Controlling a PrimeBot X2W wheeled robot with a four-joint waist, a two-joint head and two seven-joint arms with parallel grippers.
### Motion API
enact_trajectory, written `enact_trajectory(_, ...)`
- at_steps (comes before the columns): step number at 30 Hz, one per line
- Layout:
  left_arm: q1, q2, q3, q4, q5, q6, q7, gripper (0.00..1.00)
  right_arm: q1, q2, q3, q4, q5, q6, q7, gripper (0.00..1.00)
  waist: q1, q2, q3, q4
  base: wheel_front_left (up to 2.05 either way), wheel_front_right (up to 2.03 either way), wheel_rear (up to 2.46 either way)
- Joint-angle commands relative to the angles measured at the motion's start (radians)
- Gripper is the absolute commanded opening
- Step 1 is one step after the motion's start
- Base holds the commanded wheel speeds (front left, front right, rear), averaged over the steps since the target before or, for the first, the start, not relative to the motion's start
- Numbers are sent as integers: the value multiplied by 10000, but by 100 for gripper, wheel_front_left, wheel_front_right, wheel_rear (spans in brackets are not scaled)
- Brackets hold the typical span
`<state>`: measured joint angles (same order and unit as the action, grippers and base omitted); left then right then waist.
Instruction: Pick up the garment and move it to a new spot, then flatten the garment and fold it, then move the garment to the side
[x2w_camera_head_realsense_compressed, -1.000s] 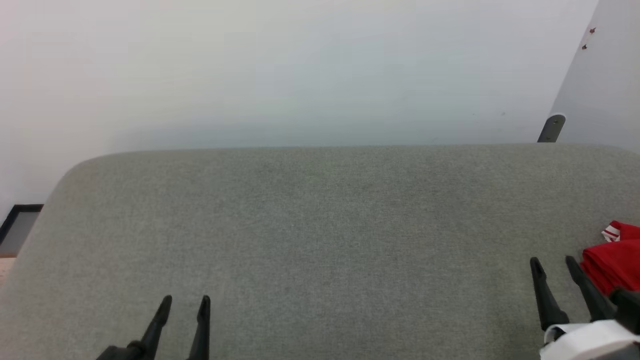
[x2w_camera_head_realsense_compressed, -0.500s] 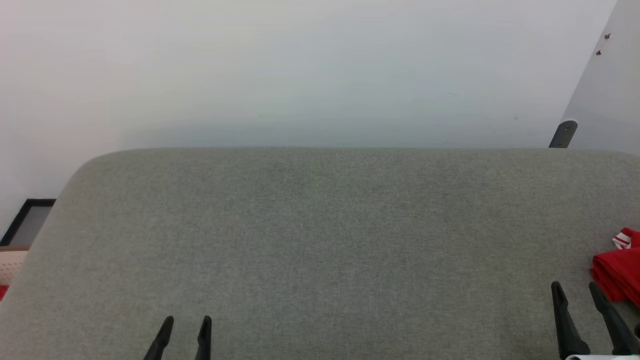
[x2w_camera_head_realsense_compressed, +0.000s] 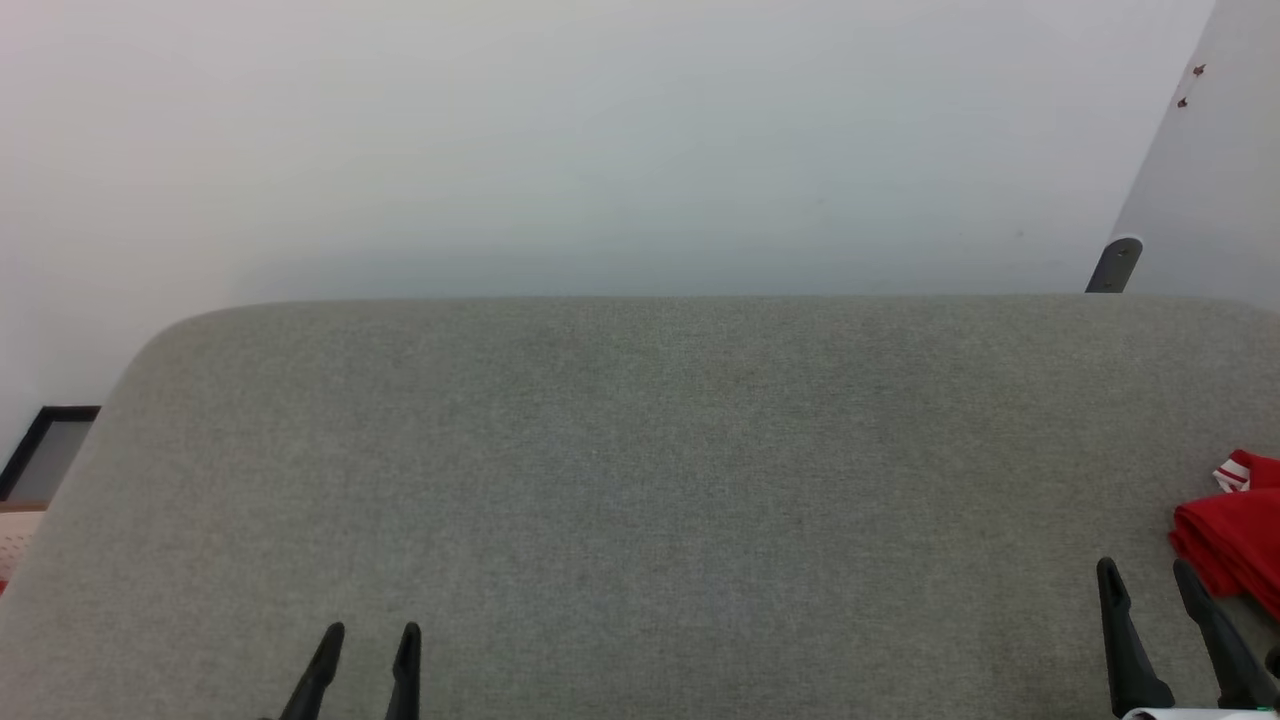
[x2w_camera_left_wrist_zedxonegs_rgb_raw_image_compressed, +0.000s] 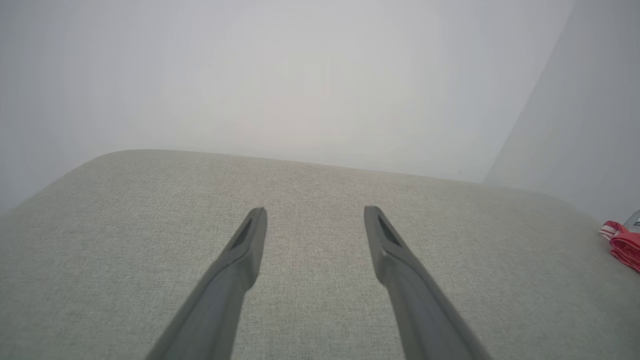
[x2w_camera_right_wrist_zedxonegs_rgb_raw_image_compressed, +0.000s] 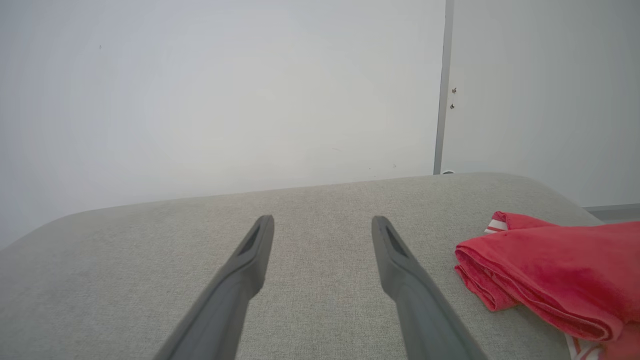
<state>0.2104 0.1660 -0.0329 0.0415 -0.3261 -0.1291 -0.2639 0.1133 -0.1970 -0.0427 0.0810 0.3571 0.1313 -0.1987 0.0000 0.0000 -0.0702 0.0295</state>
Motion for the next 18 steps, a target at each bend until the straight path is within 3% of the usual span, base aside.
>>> enact_trajectory(1, -24, 5, 14, -35, -56, -25, 3, 100, 123, 58, -22, -51, -72, -11, -4, 100, 0, 0, -2, -6, 0, 0, 0)
enact_trajectory(14, 53, -73, 155, -12, -318, -26, 3, 100, 55, 124, 210, -90, -34, -11, 96, 100, 0, 0, -14, -143, 0, 0, 0)
enact_trajectory(15, 8, -56, 134, -4, -292, 0, 0, 0, 31, 141, 203, -69, 5, 0, 71, 0, 0, 0, -14, -142, 0, 0, 0)
enact_trajectory(18, 55, -124, 80, 242, -342, 2, 14, 0, 89, 222, 214, 184, 61, 0, 76, 0, 0, 0, -12, -152, 0, 0, 0)
